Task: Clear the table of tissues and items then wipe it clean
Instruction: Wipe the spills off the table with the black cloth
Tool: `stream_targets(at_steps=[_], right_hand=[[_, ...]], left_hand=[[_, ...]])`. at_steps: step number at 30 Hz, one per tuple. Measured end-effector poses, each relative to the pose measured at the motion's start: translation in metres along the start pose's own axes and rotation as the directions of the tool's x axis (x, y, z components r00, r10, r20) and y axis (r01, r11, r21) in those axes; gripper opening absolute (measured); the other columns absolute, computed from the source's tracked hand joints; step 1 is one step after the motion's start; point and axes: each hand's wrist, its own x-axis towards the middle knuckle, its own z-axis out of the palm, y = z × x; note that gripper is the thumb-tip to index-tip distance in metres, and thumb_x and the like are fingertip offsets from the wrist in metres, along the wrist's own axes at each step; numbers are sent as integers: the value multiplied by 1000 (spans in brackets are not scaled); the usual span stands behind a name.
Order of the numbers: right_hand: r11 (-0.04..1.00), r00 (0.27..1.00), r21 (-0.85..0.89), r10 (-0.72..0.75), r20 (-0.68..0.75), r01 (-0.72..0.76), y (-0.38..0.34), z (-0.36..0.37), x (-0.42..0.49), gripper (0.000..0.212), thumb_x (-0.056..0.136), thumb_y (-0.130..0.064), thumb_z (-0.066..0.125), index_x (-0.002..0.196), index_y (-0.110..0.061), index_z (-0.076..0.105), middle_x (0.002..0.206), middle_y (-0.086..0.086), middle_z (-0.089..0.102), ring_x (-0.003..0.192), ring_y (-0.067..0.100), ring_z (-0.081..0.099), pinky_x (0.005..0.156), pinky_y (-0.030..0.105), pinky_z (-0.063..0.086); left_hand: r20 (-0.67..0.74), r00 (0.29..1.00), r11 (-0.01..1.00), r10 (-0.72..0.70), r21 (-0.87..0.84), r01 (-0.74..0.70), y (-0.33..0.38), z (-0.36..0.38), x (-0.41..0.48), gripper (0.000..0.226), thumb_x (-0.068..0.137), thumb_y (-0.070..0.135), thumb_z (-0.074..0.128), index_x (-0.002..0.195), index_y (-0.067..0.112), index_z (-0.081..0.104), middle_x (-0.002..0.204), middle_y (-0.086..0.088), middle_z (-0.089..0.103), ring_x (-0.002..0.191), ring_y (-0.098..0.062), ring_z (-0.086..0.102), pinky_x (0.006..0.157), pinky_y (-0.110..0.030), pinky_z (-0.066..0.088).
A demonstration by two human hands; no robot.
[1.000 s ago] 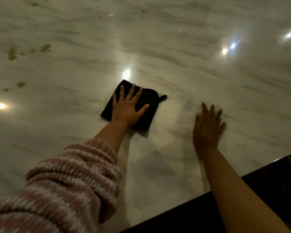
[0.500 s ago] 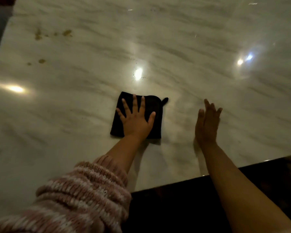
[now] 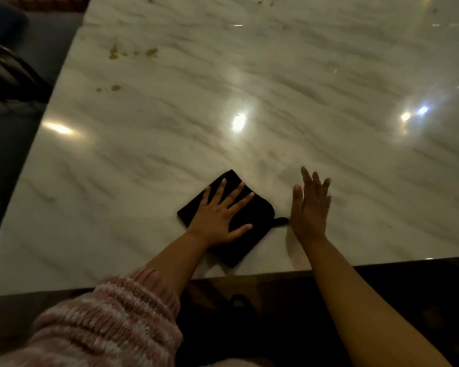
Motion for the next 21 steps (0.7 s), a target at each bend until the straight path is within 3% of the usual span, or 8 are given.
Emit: stream_targets(at_steps=[6, 11, 14, 21], right_hand=[[992, 996, -101, 67, -60, -73, -34, 41, 26, 51, 98, -43, 20, 148, -33, 21, 158, 5, 13, 146, 22, -4, 115, 45, -2], [923, 975, -320, 181, -131, -214, -43, 64, 35, 52, 99, -49, 16, 149, -35, 14, 159, 5, 8, 147, 22, -5, 118, 44, -2], [905, 972, -364, 169, -162, -219, -39, 69, 35, 53, 98, -52, 16, 148, -36, 14, 159, 4, 8, 147, 22, -5, 117, 44, -1], [889, 963, -389, 171, -207, -242, -34, 72, 39, 52, 99, -49, 23, 148, -32, 21, 158, 5, 14, 147, 24, 1, 116, 46, 1]], left_hand=[[-6, 999, 999, -47, -22, 47, -82, -25, 43, 77, 71, 76, 5, 140, 46, -11, 155, 14, -12, 144, -24, -17, 114, -50, -9], [-9, 995, 995, -95, -43, 95, -142, -43, 91, 78, 78, 75, 17, 147, 42, 2, 158, 10, -7, 145, -27, -13, 114, -52, -7], [-37, 984, 982, -177, -80, 173, -166, -52, 109, 70, 90, 65, 31, 148, 39, 4, 159, 7, -5, 145, -28, -12, 114, -53, -7], [-83, 917, 917, -389, -128, 378, -169, -51, 101, 69, 92, 62, 27, 150, 33, 2, 159, 0, -7, 143, -34, -14, 111, -58, -9]])
